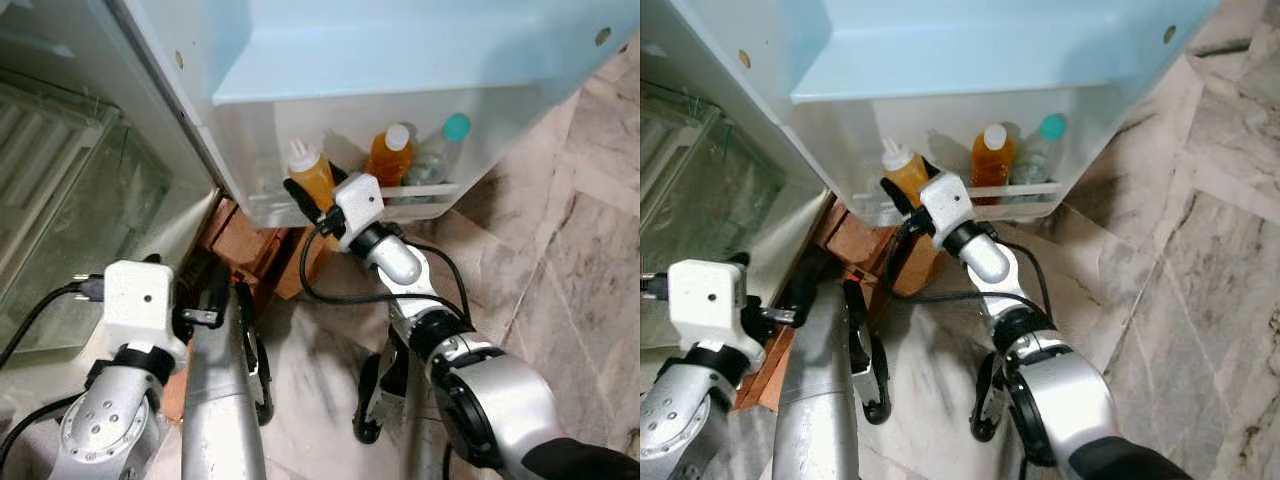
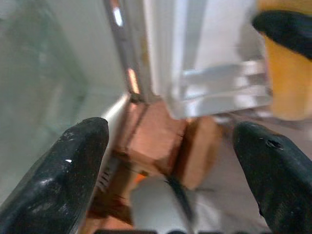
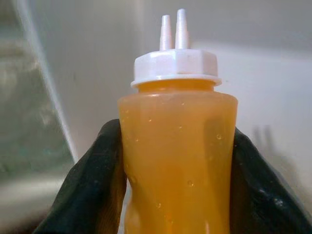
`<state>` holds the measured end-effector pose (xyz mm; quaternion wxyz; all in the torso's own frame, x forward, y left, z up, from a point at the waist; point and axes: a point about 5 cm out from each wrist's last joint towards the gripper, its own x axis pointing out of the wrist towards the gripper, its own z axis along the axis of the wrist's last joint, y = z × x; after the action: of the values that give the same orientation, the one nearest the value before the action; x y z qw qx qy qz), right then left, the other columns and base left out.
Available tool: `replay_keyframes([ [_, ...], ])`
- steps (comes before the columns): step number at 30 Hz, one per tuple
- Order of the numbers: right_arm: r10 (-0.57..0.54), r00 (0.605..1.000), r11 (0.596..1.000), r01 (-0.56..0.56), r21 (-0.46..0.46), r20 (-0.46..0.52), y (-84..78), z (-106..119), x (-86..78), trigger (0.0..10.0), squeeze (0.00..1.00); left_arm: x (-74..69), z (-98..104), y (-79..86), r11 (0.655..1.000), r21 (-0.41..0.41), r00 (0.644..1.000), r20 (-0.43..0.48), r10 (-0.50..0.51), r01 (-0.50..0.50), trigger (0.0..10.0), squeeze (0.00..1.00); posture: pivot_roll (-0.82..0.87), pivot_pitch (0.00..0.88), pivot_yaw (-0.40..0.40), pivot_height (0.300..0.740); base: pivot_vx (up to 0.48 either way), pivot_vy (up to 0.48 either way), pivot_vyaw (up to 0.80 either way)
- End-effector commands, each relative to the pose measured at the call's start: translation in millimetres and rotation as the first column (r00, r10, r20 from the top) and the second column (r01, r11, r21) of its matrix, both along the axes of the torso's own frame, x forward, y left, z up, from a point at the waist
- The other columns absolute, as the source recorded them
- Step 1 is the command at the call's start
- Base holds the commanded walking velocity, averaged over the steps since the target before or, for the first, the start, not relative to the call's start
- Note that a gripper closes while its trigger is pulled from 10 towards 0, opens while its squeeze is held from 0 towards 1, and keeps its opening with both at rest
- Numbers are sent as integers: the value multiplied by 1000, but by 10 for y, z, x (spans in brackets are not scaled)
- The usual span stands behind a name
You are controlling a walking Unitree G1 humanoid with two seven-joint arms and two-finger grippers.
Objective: Restocking fridge
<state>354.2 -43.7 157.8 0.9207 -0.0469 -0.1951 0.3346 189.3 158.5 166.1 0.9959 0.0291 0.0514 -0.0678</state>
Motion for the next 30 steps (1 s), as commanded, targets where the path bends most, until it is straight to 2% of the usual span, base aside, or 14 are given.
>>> replay_keyframes([
  [1, 14, 1000, 998, -13, 57, -27, 10, 23, 9, 10000, 0, -20, -95, -51, 998, -39, 996, -69, -59, 57, 10000, 0, 321, 369, -26, 546, 0, 0, 0],
  [3, 29, 999, 997, -27, 67, -23, 2, 49, 17, 10000, 0, -21, -151, -149, 984, -105, 981, -117, -156, 144, 10000, 0, 309, 354, -32, 546, 0, 0, 0],
  [4, 29, 999, 997, -27, 67, -23, 2, 49, 17, 10000, 0, -21, -151, -149, 984, -105, 981, -117, -156, 144, 10000, 0, 309, 354, -32, 546, 0, 0, 0],
  [6, 26, 1000, 996, -25, 81, -15, -19, 101, 44, 10000, 0, -28, -214, -231, 966, -135, 959, -154, -240, 220, 10000, 0, 294, 345, -32, 546, 0, 0, 0],
  [7, 26, 1000, 996, -25, 81, -15, -19, 101, 44, 10000, 0, -28, -214, -231, 966, -135, 959, -154, -240, 220, 10000, 0, 294, 345, -32, 546, 0, 0, 0],
  [11, 25, 1000, 989, -26, 148, 9, -51, 252, 95, 10000, 0, -68, -313, -334, 924, -193, 899, -235, -369, 329, 10000, 0, 277, 327, -29, 546, 0, 0, 0],
  [14, 15, 1000, 984, -18, 177, 18, -72, 309, 114, 10000, 0, -63, -344, -362, 903, -210, 868, -264, -421, 375, 10000, 0, 272, 321, -27, 546, 0, 0, 0],
  [16, 6, 1000, 979, -6, 205, 3, -82, 328, 132, 10000, 0, -56, -357, -379, 887, -235, 849, -273, -453, 397, 10000, 0, 267, 317, -23, 546, 0, 0, 0],
  [17, 7, 999, 970, 3, 244, -41, -80, 319, 153, 10000, 0, -43, -368, -416, 866, -248, 823, -282, -494, 435, 10000, 0, 264, 318, -20, 546, 0, 0, 0],
  [23, 46, 989, 948, 1, 317, -139, 6, 253, 146, 10000, 0, 25, -398, -483, 840, -279, 791, -296, -536, 465, 10000, 0, 249, 322, -18, 546, 0, 0, 0],
  [24, 65, 983, 929, 3, 369, -171, 45, 211, 112, 10000, 0, 40, -414, -512, 828, -296, 774, -306, -555, 477, 10000, 0, 238, 323, -16, 546, 0, 0, 0],
  [27, 75, 983, 917, -2, 398, -169, 91, 166, 44, 10000, 0, 42, -445, -544, 817, -307, 757, -316, -571, 488, 10000, 0, 226, 323, -15, 546, 0, 0, 0],
  [28, 83, 981, 905, 1, 425, -178, 131, 127, -6, 10000, 0, 30, -469, -602, 796, -319, 732, -321, -601, 514, 10000, 0, 223, 323, -13, 546, 0, 0, 0],
  [30, 79, 980, 899, 10, 438, -184, 138, 122, -17, 10000, 0, 34, -478, -616, 795, -310, 729, -323, -603, 521, 10000, 0, 221, 323, -11, 546, 0, 0, 0],
])
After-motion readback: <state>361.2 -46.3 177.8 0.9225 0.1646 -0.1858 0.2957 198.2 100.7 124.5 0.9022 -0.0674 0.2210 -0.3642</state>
